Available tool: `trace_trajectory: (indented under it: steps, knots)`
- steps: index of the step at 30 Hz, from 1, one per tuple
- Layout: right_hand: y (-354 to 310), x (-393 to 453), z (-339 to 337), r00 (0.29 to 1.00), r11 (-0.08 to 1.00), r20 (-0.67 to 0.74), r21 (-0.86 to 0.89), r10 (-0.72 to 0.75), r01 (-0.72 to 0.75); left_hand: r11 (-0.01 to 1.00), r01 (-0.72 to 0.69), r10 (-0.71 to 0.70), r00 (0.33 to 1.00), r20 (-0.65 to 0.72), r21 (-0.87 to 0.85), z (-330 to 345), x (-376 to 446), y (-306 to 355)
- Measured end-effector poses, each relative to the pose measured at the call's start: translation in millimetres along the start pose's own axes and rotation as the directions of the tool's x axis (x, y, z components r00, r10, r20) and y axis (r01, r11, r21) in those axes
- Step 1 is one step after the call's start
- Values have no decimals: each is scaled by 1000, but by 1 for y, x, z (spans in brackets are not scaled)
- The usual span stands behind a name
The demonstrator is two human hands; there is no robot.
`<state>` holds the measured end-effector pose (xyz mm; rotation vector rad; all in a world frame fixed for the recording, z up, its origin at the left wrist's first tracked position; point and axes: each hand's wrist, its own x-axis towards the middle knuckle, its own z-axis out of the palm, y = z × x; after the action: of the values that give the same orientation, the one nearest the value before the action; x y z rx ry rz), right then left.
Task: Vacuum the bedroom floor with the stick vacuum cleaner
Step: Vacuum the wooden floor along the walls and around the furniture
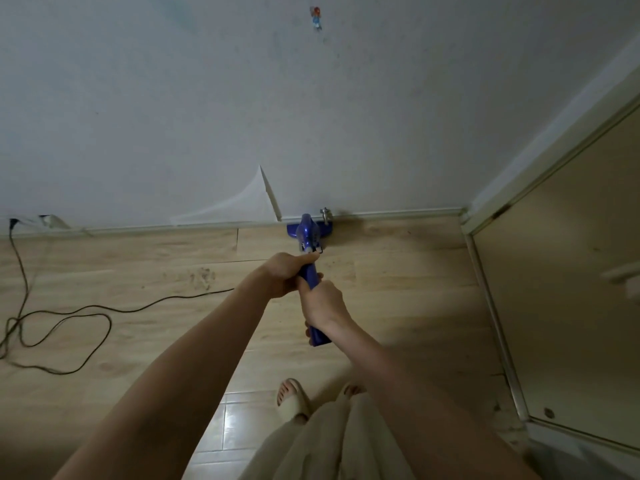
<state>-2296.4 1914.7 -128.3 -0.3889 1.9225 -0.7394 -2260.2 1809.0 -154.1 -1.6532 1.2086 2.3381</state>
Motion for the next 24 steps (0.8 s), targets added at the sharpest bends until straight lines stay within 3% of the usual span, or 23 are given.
trace_trajectory:
  steps: [6,13,17,24]
  knots:
    - [4,-7,-5,1000,999,16,-39,8,-8,1000,1,-1,1000,31,10,3,-5,-5]
    - [25,-42,-29,996,984,-30,-157,83,-87,989,86,-76,994,82,-124,34,-25,-29]
    - [27,-76,-49,994,979,-3,-174,106,-105,992,109,-100,987,128,-65,46,-40,-38]
    - [25,-86,-42,995,992,-2,-84,98,-98,995,102,-99,988,120,-21,43,-50,-37]
